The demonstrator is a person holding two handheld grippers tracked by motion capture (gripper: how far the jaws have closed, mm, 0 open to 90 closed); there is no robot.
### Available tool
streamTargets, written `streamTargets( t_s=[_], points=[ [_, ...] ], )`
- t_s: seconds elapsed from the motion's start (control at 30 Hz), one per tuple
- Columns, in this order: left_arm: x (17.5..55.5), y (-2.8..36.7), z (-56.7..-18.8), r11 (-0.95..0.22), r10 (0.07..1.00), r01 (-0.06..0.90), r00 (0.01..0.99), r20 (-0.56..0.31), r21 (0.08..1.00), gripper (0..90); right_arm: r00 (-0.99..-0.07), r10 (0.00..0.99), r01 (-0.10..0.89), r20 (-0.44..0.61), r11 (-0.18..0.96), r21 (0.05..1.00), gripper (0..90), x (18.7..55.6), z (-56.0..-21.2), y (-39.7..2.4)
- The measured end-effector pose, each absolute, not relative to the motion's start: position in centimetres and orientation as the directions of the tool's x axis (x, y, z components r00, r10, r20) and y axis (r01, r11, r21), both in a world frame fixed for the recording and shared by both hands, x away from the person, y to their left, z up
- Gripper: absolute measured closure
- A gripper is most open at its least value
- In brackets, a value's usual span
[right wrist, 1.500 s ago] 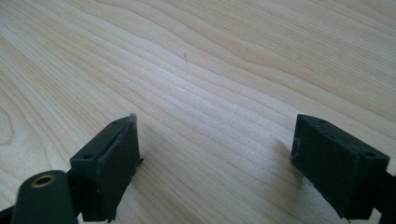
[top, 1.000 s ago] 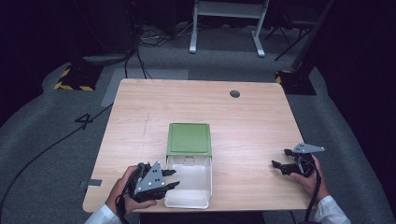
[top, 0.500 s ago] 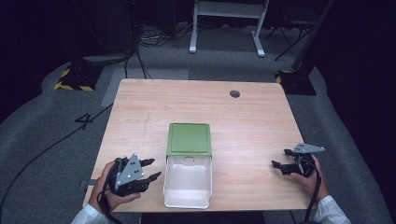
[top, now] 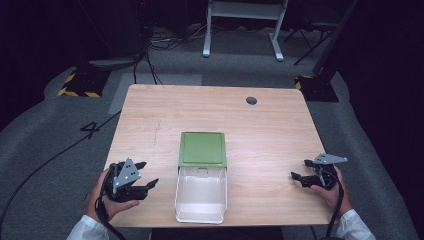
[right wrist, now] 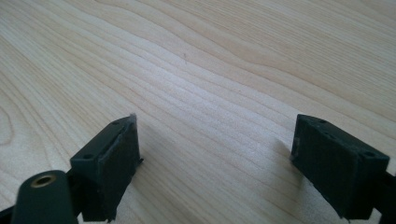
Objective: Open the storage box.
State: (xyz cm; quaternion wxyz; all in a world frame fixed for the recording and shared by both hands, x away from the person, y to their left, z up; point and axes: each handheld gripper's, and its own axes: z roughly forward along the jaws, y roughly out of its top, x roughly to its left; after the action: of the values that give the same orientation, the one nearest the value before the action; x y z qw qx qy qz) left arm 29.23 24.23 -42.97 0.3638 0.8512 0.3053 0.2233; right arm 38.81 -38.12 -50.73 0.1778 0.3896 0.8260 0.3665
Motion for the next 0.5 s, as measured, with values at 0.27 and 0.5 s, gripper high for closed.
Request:
streamTargets(
  t_s=[0.27, 0.5],
  points=[
    [30.3, 26.7, -45.7, -0.522, 0.747, 0.454, 0.652, 0.130, 0.722, 23.1, -0.633, 0.774, 0.514, -0.008, 0.427, 0.744, 15.5, 38.8, -50.7, -38.1],
    [30.7, 27.9, -47.6, -0.520, 0.760, 0.491, 0.640, 0.116, 0.699, 17.8, -0.633, 0.774, 0.513, -0.008, 0.428, 0.744, 15.5, 38.8, -50.7, -38.1]
  ],
)
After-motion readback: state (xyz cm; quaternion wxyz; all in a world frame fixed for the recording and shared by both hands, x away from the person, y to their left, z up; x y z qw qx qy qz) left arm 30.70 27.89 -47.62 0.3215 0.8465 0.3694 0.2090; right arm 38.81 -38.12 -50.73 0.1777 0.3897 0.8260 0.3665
